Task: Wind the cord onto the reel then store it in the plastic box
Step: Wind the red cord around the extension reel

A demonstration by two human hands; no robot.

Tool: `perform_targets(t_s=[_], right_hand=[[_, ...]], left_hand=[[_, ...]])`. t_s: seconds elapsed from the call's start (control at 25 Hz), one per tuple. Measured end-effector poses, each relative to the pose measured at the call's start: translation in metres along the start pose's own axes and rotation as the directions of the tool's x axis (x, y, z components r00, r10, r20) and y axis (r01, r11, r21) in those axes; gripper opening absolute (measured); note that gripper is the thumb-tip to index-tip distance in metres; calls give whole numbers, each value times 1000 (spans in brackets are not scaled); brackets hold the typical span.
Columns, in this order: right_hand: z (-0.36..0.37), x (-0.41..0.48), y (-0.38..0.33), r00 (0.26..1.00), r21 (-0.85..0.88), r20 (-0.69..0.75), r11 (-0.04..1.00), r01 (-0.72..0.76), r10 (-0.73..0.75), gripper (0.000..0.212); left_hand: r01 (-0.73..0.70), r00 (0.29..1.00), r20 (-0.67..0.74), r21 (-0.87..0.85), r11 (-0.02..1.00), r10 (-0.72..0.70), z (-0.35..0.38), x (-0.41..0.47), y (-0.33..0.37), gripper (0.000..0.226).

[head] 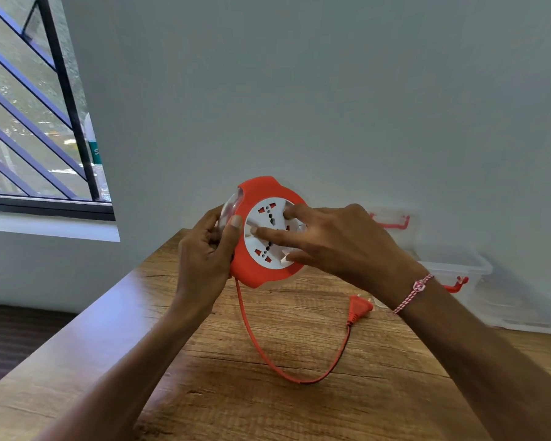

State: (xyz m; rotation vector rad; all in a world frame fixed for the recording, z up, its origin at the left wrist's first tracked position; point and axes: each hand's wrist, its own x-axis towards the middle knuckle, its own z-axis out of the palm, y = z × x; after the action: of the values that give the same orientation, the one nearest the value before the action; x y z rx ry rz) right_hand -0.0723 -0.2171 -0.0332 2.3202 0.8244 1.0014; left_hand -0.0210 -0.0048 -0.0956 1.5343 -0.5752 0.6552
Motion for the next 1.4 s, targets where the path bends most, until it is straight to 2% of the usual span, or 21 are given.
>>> perform_targets(t_s=[0.28, 0.4, 0.48, 0.56, 0.68, 0.76, 0.8, 0.84, 0.92, 1.0, 1.08, 1.2, 1.28, 1.4], right_hand=[[4, -2, -4, 980, 32, -200, 999, -12, 19, 63], [6, -1, -9, 981, 96, -182, 994, -45, 62, 62], [5, 1, -16, 968, 207, -173, 967, -147, 184, 62], [3, 6, -24, 911, 367, -170, 882, -295, 375, 62], [1, 15, -42, 750, 553, -70, 651, -520, 658, 61], [2, 18, -49, 634, 642, 65, 454, -618, 771, 60], [2, 18, -49, 615, 662, 108, 405, -631, 781, 58], [2, 17, -48, 632, 659, 108, 421, -624, 767, 57], [-2, 14, -38, 732, 596, 20, 580, -556, 681, 55], [-7, 11, -24, 853, 459, -101, 785, -416, 512, 51], [-10, 8, -10, 950, 265, -127, 932, -246, 286, 49], [-11, 5, 0, 995, 89, -38, 992, -86, 90, 67], [-11, 3, 0, 999, -9, 14, 999, -37, 38, 78], [-13, 2, 0, 1000, -74, -15, 997, -26, 25, 77]], left_hand=[[-35, 998, 53, 20, 999, 34, -2, 0, 2, 28], [-42, 998, 49, 30, 999, 41, -2, 2, 1, 36], [-48, 998, 40, 21, 999, 47, -1, 0, 2, 32], [-53, 998, 29, 8, 999, 52, 2, -2, 5, 26], [-40, 999, 12, -13, 999, 40, 6, -5, 6, 30], [-24, 1000, 7, -21, 999, 24, 7, -7, 5, 31], [-15, 1000, 6, -27, 1000, 15, 8, -7, 4, 31], [-6, 1000, 3, -33, 999, 6, 8, -7, 4, 31], [7, 1000, -10, -43, 999, -7, 8, -7, 2, 33], [4, 1000, -26, -41, 999, -5, 6, -4, -1, 38], [-12, 999, -37, -30, 999, 11, 3, -2, -3, 45], [-13, 999, -39, -33, 999, 11, 1, 0, -4, 44], [-18, 999, -36, -34, 999, 16, 1, -1, -4, 42], [-22, 999, -24, -29, 999, 21, 2, -3, -1, 34]])
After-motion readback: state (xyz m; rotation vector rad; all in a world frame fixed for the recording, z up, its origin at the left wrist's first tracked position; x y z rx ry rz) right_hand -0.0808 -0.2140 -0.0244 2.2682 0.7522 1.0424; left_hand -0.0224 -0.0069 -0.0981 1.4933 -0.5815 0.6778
